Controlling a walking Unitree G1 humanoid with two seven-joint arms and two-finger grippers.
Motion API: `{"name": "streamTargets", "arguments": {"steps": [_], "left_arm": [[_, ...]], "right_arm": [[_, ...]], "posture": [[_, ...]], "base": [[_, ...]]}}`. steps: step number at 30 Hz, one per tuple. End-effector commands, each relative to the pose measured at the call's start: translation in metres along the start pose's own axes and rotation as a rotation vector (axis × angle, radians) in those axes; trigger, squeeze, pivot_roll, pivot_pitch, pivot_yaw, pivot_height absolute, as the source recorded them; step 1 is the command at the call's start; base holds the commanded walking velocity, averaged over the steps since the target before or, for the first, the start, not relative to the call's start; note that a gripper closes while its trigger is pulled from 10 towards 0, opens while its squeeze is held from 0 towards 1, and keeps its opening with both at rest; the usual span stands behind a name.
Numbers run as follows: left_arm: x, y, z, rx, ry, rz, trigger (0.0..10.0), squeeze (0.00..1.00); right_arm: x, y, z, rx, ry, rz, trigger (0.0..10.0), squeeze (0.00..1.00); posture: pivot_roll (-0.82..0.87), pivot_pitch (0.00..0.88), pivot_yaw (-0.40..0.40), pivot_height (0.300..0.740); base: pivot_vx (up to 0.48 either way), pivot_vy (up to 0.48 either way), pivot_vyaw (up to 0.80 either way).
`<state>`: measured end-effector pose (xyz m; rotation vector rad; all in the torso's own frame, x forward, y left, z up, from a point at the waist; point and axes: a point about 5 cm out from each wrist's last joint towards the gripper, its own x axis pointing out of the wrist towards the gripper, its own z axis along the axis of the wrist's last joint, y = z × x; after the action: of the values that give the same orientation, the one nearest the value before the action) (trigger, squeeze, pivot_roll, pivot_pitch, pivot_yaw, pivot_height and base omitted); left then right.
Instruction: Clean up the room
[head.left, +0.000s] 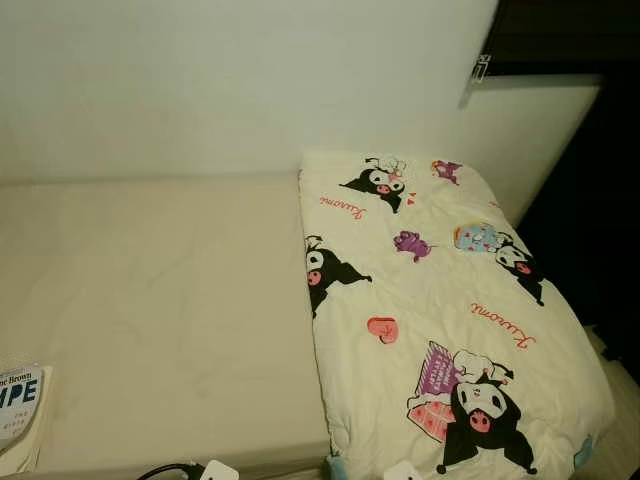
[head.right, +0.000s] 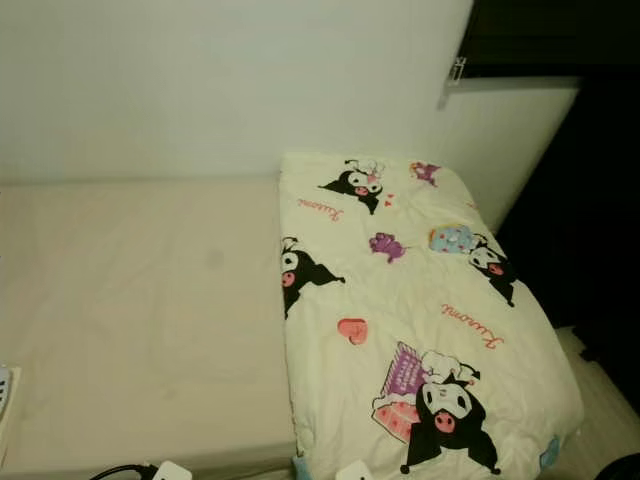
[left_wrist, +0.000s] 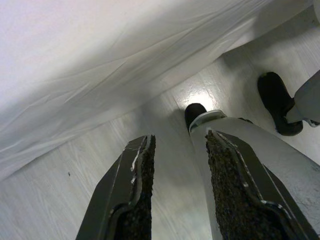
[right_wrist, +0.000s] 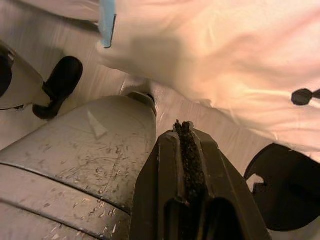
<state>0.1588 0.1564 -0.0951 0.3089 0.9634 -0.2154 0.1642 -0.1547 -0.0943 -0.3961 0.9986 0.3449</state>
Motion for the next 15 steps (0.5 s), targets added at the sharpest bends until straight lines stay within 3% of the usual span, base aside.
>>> {"name": "streamTargets", "arguments": {"steps": [1,15], "left_arm": [[-0.001,-0.001,-0.008,0.018,0.024,-0.009,10.0,0.0],[-0.001,-0.002,-0.006,0.057,0.025,-0.024,10.0,0.0]], "right_arm": [[0.0,0.008,-0.004,-0.003,0.014,0.035,10.0,0.0],[-0.003,0.008,-0.014,-0.015,0.023,0.056,10.0,0.0]], "posture": [[-0.02,0.0,0.036,0.74],[-0.03,0.0,0.045,0.74]], "base": [[0.0,0.0,0.0],[0.0,0.0,0.0]]}}
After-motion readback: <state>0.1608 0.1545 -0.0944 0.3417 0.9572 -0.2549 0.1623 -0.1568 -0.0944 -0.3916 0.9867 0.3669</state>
